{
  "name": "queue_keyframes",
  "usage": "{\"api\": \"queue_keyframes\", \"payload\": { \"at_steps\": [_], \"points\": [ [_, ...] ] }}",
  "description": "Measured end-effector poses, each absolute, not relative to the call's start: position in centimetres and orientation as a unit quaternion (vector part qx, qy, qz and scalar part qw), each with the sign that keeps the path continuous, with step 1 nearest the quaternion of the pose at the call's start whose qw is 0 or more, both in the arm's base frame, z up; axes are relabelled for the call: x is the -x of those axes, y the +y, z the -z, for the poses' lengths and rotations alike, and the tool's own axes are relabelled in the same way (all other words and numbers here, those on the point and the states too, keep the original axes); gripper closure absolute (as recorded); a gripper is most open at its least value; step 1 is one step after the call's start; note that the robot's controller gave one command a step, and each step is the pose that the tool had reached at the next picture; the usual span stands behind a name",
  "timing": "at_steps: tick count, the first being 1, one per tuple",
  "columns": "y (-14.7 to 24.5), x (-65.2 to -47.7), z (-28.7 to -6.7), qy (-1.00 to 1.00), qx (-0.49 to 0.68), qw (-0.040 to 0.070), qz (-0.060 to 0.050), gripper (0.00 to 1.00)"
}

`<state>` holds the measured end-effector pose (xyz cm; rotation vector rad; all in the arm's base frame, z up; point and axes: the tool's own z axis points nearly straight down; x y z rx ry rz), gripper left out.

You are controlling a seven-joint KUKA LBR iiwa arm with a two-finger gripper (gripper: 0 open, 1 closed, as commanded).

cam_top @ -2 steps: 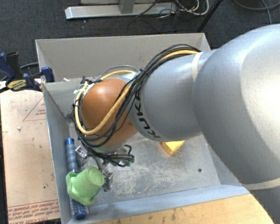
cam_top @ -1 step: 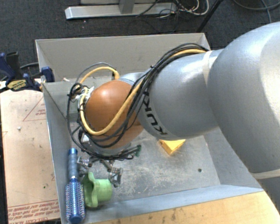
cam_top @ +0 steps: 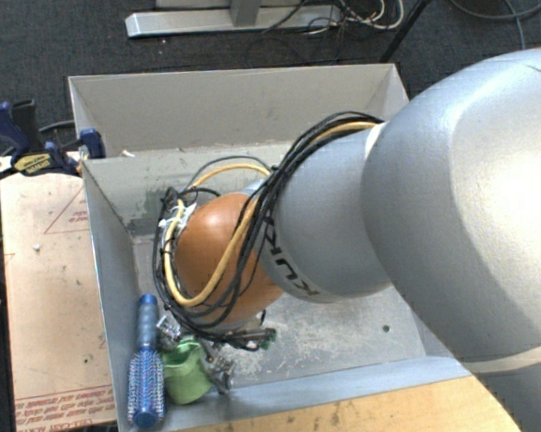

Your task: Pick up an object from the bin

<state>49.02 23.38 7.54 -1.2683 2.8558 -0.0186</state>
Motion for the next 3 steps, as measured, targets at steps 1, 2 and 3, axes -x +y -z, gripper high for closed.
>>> {"api": "queue_keyframes", "payload": {
  "at_steps": [1, 2, 3],
  "points": [
    [23.2, -49.4, -7.7, 0.915, 0.403, 0.004, 0.001, 0.0],
    [23.0, -49.4, -7.9, 0.915, 0.403, 0.002, 0.004, 1.0],
    [23.0, -49.5, -9.6, 0.916, 0.402, 0.001, 0.0, 1.0]
  ]
}}
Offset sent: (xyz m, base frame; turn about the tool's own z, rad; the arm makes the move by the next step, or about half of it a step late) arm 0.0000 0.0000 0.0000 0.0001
